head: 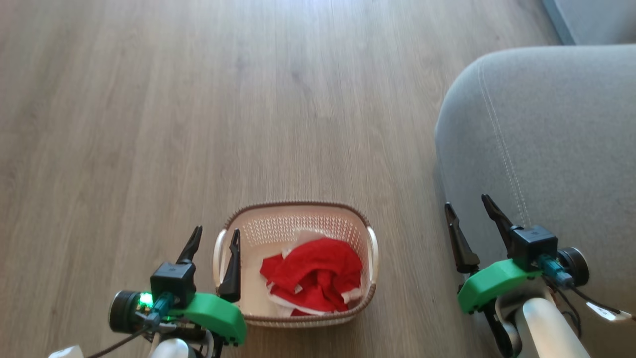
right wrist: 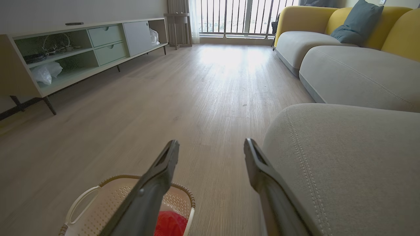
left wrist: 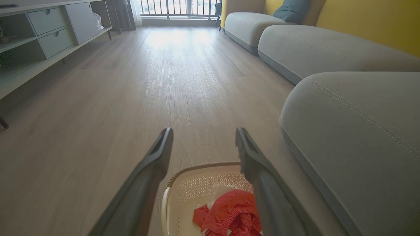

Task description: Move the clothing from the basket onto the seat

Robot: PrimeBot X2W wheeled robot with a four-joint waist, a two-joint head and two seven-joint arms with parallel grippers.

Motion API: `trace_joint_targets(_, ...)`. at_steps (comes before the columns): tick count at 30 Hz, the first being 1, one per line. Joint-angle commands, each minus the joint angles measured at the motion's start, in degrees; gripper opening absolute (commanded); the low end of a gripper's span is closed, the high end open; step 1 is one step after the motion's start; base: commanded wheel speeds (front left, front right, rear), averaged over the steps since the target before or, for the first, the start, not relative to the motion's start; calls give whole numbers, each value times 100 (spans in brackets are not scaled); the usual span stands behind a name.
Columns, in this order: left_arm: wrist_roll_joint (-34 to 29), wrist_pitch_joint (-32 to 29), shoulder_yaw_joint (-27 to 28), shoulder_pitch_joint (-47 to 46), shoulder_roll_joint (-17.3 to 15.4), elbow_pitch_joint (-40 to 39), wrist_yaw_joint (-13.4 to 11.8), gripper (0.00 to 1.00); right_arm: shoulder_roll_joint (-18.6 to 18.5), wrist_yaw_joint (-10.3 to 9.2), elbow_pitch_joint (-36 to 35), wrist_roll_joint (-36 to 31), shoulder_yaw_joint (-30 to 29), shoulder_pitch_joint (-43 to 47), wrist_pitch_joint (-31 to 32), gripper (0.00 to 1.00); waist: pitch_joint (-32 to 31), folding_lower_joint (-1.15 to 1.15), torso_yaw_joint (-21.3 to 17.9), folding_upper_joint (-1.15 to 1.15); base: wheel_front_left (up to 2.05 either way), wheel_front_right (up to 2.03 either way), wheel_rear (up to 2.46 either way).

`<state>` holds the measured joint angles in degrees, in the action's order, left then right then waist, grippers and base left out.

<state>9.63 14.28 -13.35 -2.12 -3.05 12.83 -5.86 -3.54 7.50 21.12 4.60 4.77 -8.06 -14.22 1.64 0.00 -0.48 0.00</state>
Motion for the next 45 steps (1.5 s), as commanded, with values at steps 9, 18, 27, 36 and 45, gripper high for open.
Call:
trace_joint_targets(9, -165, 72, 157, -869, 17, 358, 258, 100, 53, -1, -481, -193, -103, -327, -78, 100, 1352, 0, -414, 0, 0, 0, 0)
trace_joint_targets(18, -702, 72, 196, -1899, -58, 1101, 676, 100, 65, -1, -967, 29, 62, -320, -78, 100, 2713, 0, -763, 0, 0, 0, 0)
trace_joint_targets(27, -1051, 72, -96, -2965, -299, 2108, 951, 100, 66, -1, -1388, 272, 256, -449, -78, 100, 3888, 0, -1071, 0, 0, 0, 0)
trace_joint_targets(36, -1212, 72, -582, -4153, -381, 3546, 1196, 100, 66, -1, -1665, 171, 472, -567, -78, 100, 4753, 0, -1247, 0, 0, 0, 0)
trace_joint_targets(45, -1233, 72, -768, -5336, -426, 5149, 1238, 100, 66, -1, -1909, 169, 536, -580, -78, 100, 5324, 0, -1400, 0, 0, 0, 0)
